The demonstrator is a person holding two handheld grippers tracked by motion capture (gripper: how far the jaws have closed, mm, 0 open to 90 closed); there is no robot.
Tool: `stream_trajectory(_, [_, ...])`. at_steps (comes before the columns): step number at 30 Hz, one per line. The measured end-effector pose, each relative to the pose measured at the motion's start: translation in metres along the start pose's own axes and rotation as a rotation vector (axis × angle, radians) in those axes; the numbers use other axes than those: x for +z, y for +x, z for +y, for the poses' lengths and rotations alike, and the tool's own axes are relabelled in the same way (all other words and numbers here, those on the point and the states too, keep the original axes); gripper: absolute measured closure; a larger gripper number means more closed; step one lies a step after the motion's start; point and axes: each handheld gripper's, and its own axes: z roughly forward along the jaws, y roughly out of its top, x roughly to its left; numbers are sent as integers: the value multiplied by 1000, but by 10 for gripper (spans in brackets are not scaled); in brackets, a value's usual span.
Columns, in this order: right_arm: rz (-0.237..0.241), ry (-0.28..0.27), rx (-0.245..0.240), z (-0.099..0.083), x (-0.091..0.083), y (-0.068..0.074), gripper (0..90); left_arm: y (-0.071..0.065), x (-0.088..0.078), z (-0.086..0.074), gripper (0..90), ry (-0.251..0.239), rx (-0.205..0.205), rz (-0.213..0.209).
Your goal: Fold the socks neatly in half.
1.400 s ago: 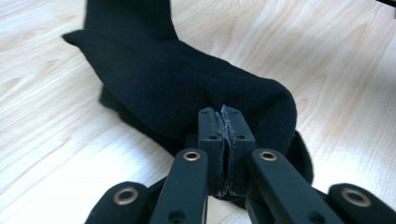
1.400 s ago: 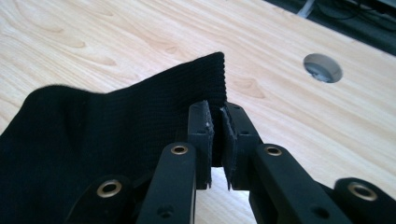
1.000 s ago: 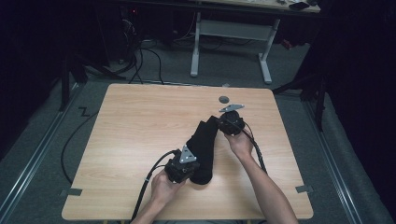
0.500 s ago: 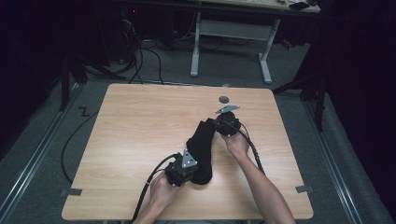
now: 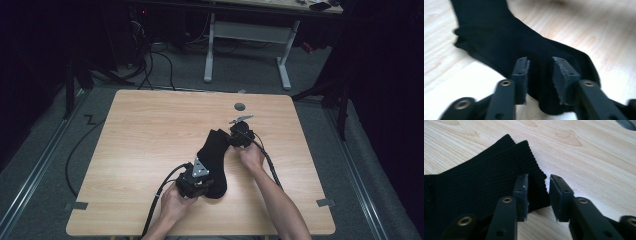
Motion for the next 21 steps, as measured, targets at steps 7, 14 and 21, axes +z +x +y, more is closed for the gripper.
stream_trajectory(7, [13, -10, -24, 1, -8, 4, 689, 13, 3, 7, 523, -13, -70, 43])
stream_trajectory(14, [44, 20, -49, -10, -6, 6, 805, 32, 11, 6, 482, -22, -137, 107])
stream_trajectory(21, [27, 19, -87, -17, -17, 8, 779, 44, 20, 11, 462, 8, -121, 175])
